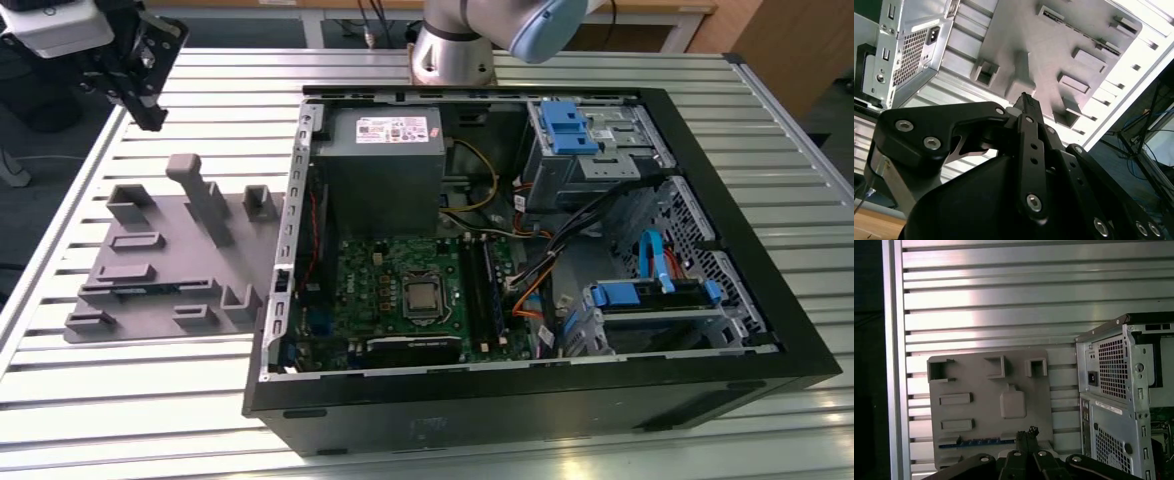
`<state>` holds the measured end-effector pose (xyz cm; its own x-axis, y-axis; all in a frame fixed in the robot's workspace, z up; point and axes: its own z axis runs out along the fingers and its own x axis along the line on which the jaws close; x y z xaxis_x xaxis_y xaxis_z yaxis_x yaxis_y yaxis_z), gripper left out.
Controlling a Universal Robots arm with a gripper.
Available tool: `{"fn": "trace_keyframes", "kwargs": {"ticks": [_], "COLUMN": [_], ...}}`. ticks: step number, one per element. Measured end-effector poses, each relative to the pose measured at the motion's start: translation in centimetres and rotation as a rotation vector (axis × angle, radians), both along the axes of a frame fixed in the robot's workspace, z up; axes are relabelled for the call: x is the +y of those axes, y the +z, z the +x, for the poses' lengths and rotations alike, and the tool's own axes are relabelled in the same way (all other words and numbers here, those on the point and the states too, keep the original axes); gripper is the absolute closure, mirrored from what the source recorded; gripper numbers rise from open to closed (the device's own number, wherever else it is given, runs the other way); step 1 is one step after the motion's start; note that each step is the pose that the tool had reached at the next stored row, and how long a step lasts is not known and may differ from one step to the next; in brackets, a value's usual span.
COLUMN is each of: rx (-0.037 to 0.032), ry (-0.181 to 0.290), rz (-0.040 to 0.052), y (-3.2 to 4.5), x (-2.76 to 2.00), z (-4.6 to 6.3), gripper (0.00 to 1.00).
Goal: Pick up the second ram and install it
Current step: 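Reach for the second ram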
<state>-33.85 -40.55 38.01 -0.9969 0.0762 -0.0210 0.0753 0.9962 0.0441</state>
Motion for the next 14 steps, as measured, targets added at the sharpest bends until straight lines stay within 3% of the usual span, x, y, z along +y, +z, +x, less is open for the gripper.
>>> {"fn": "trace_keyframes", "kwargs": {"ticks": [14], "rx": [0.0000], "ry": [0.016], "rz": [0.0000], "y": [-0.07], "x": [-0.25], "z": [-2.2], "gripper": [0.89]}}
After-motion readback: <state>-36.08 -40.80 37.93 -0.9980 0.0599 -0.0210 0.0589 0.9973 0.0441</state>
